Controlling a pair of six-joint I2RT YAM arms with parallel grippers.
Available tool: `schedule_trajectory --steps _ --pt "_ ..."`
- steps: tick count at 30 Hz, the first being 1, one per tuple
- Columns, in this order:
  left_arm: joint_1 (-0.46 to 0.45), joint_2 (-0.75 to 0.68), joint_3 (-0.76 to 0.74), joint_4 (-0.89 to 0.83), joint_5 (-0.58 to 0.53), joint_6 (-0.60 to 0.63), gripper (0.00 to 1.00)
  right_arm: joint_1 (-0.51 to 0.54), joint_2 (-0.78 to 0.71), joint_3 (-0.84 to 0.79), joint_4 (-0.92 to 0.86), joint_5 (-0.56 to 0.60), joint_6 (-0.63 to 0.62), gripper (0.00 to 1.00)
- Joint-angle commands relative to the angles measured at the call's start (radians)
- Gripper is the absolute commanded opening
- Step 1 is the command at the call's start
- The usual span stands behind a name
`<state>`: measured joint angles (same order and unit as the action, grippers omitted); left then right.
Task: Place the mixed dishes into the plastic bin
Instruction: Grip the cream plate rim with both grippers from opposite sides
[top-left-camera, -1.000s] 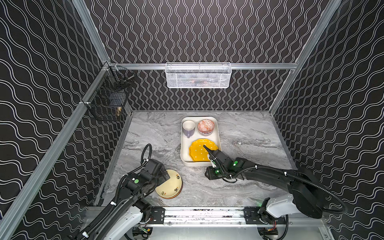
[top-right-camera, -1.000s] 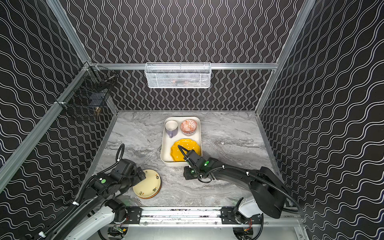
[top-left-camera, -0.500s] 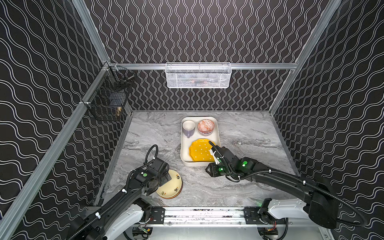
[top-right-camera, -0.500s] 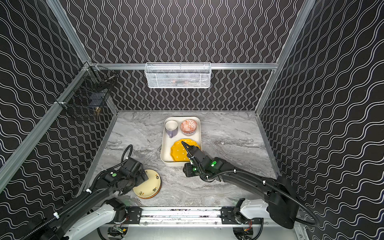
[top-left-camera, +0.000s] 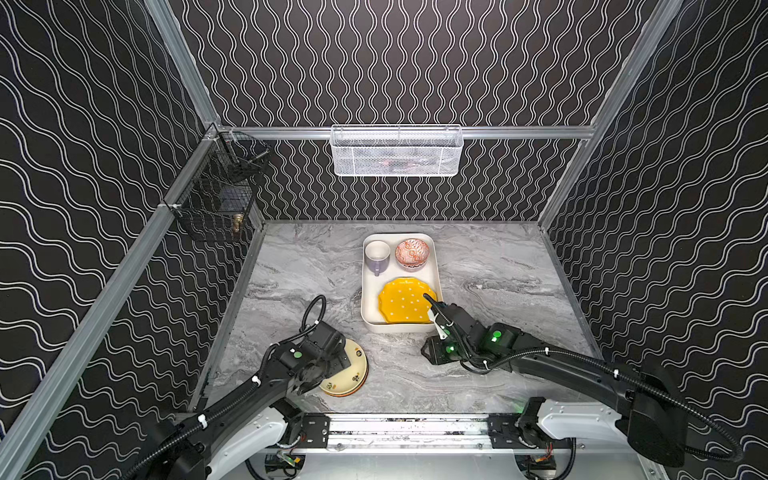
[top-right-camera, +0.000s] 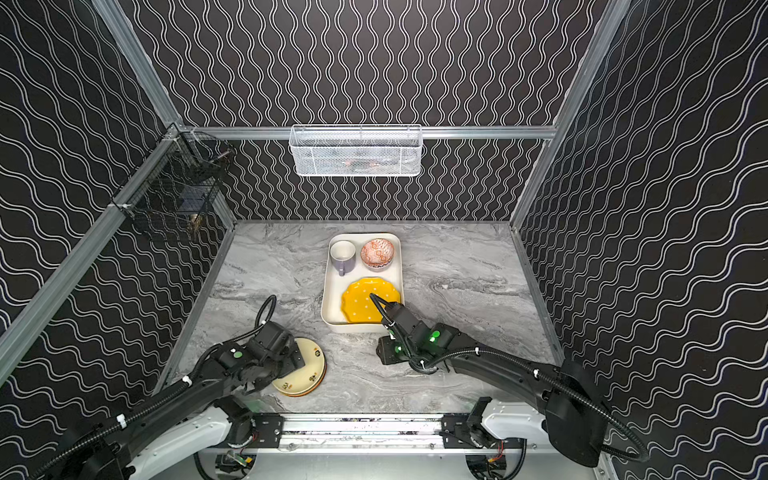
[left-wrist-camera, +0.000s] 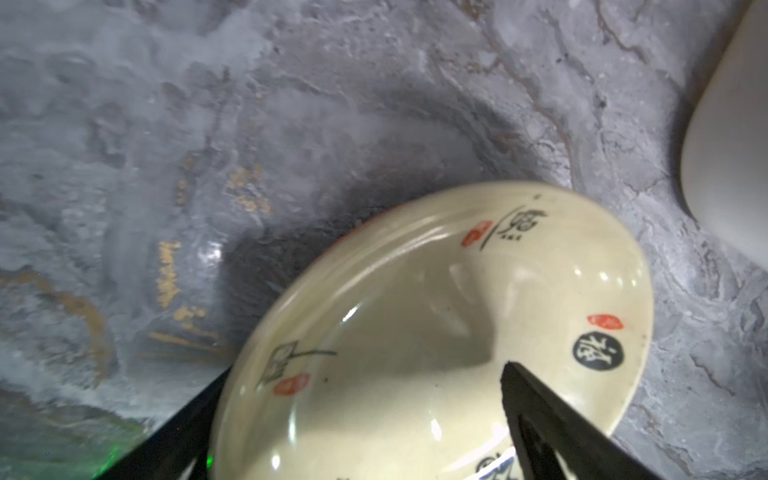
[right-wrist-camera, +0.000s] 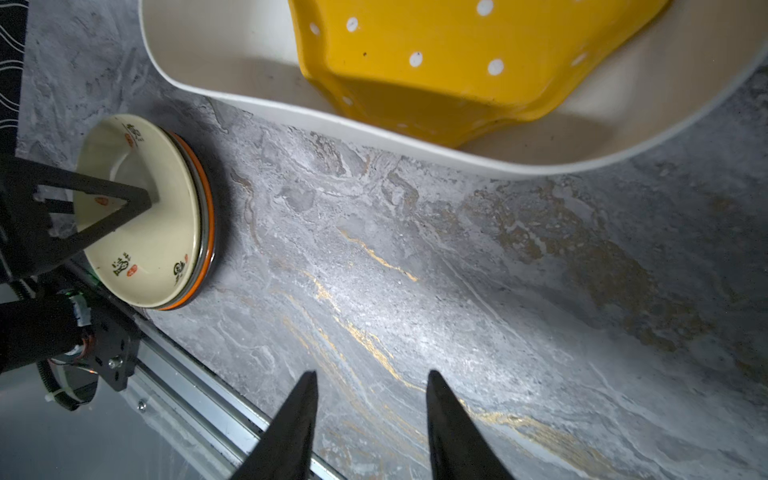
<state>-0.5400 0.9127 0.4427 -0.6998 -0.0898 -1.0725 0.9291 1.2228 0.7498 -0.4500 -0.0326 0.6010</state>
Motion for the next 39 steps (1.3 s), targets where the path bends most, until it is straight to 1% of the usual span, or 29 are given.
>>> schedule_trajectory --steps 1,9,13,16,19,25,31,35,39 --pt "-0.024 0.019 -0.009 0.038 0.006 0.003 0.93 0.002 -0.012 -0.017 0.027 -0.001 0.029 0.44" --pt "-0.103 0.080 -0.018 0.093 0.006 -0.002 0.90 0.002 -0.023 -0.040 0.021 0.012 0.048 0.44" --pt "-0.161 0.117 -0.018 0.120 -0.004 -0.017 0.88 0.002 -0.025 -0.050 0.024 0.011 0.056 0.44" --pt "-0.215 0.162 -0.018 0.156 0.004 -0.037 0.88 0.002 -0.028 -0.057 0.021 0.011 0.061 0.44" --pt "-0.293 0.214 -0.001 0.182 -0.021 -0.071 0.88 0.002 -0.039 -0.069 0.019 0.011 0.064 0.44" --pt "-0.468 0.379 0.085 0.240 -0.058 -0.127 0.88 0.002 -0.066 -0.093 0.010 0.011 0.071 0.44" --pt "-0.630 0.592 0.236 0.277 -0.085 -0.146 0.89 0.002 -0.105 -0.142 0.012 -0.002 0.090 0.43" --pt "-0.687 0.677 0.302 0.322 -0.071 -0.142 0.89 0.000 -0.131 -0.172 0.004 0.008 0.105 0.43" --pt "-0.730 0.723 0.382 0.291 -0.087 -0.115 0.92 0.001 -0.138 -0.190 -0.004 0.013 0.111 0.42"
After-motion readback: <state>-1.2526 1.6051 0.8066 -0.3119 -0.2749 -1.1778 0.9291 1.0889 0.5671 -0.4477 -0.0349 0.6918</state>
